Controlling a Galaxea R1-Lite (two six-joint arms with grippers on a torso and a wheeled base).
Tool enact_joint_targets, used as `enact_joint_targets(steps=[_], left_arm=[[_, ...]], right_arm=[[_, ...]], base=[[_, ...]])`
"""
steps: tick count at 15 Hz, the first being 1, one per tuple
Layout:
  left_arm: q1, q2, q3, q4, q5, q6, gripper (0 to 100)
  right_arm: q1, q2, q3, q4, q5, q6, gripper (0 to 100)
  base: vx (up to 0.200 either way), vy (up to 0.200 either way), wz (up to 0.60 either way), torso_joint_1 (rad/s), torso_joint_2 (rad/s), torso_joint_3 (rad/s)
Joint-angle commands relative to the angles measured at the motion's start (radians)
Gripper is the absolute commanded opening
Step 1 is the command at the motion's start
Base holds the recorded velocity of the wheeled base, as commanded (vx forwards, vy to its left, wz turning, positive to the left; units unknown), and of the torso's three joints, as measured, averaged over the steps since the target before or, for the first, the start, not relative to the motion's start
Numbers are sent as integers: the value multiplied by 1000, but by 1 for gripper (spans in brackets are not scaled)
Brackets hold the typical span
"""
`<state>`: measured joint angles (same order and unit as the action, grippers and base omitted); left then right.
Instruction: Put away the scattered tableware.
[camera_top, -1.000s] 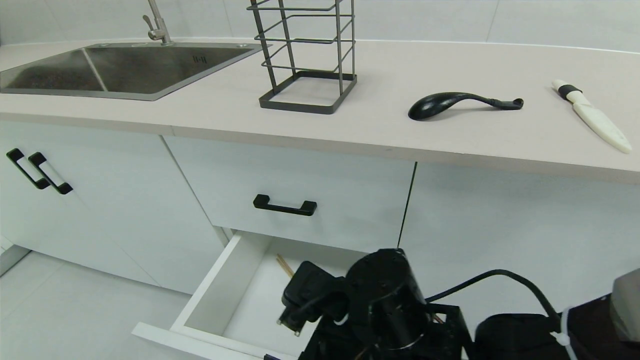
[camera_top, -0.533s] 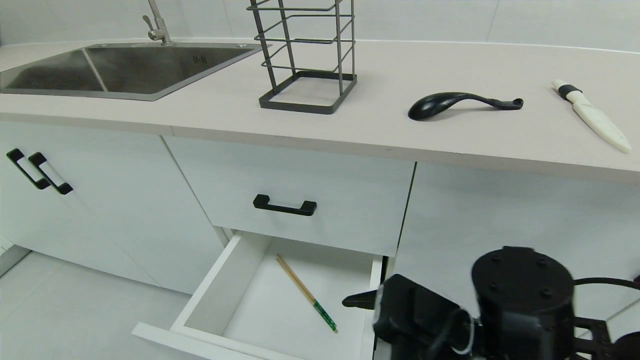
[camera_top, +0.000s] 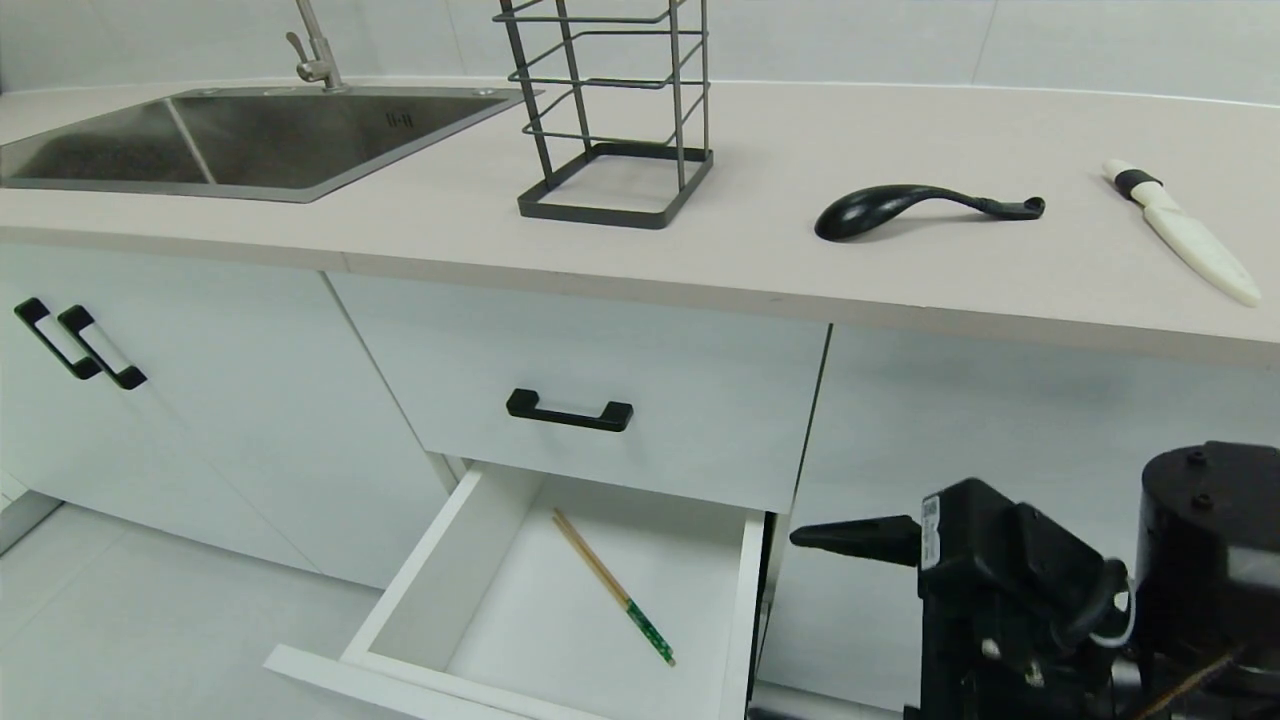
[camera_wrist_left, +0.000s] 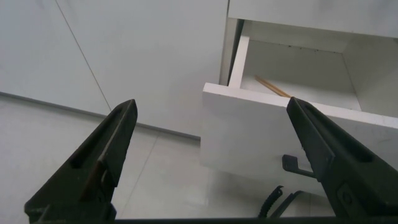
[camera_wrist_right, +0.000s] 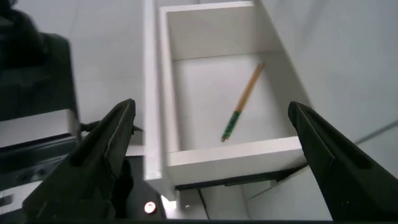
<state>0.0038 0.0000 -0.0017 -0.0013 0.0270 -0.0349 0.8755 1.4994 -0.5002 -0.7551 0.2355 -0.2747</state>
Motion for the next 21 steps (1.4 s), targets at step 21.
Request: enact_joint_targets(steps=[21], left_arm=[[1, 0, 0, 0, 1, 0, 100]], right_arm=[[148, 179, -52, -173, -71, 80, 100]], base=[[0, 0, 0, 5, -5, -1]])
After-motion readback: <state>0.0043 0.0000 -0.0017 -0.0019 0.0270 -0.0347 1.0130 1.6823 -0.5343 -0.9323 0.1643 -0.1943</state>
